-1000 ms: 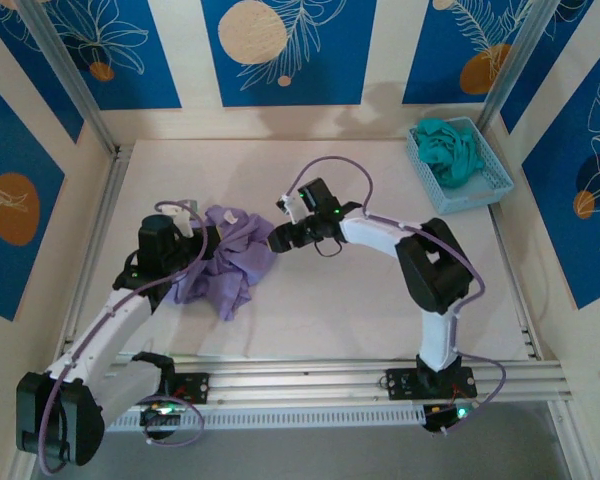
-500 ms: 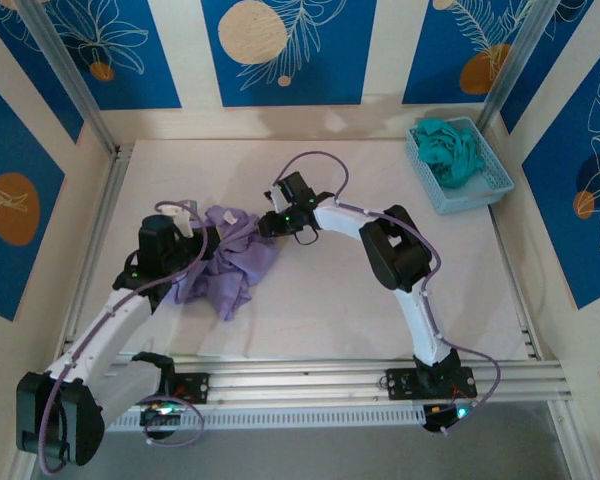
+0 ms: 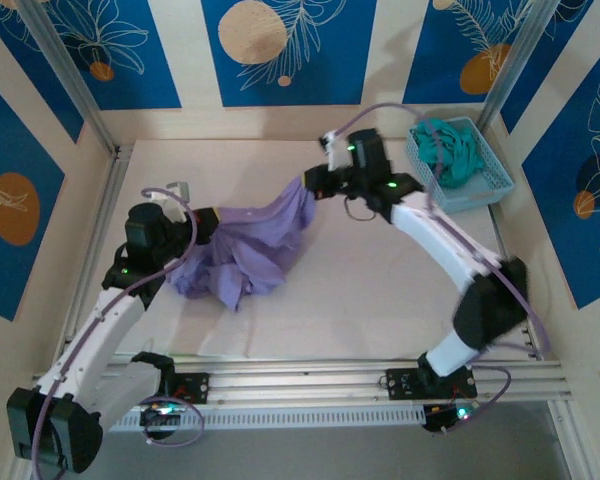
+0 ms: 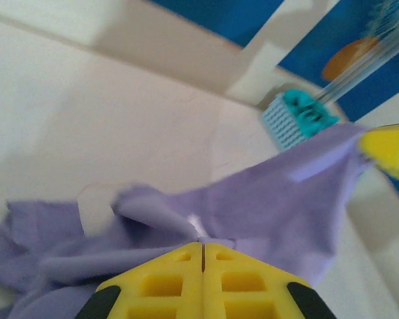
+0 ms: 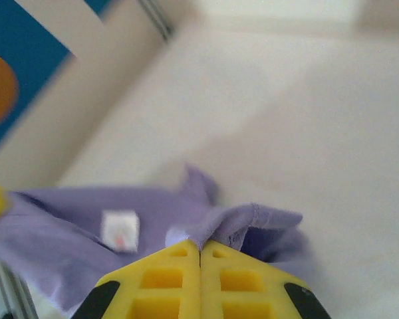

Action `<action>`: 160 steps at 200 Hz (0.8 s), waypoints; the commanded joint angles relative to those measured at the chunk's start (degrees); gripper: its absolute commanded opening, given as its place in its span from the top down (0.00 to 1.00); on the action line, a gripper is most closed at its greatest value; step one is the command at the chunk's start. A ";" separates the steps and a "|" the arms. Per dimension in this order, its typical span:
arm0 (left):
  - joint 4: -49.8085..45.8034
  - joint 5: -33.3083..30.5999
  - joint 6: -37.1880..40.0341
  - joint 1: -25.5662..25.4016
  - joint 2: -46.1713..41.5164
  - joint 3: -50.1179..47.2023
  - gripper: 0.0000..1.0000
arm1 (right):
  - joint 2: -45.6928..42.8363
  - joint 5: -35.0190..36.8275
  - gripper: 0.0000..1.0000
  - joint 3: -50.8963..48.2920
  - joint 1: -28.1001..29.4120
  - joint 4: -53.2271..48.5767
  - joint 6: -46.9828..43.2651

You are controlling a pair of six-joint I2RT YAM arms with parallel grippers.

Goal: Fold the inside-out t-shirt

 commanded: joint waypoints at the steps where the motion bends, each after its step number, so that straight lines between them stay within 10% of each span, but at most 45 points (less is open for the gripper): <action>1: 5.50 3.61 -3.40 -2.69 -0.71 7.92 1.00 | -8.70 1.33 1.00 3.23 0.25 -4.35 -4.91; 81: -4.92 -12.50 6.71 -5.69 3.87 20.00 1.00 | -17.00 6.64 1.00 12.32 -0.42 -15.66 -9.92; 106: -5.23 -25.96 14.92 -5.37 11.94 19.50 1.00 | -13.48 5.07 1.00 9.47 -1.16 -12.46 -6.91; 134: -14.02 -42.60 23.54 -4.09 26.45 27.81 0.58 | -6.31 -1.49 1.00 5.91 0.47 -6.01 0.67; 160: -21.64 -39.59 21.71 -6.21 24.92 25.33 0.35 | -1.02 -2.15 1.00 4.22 3.27 -4.79 2.81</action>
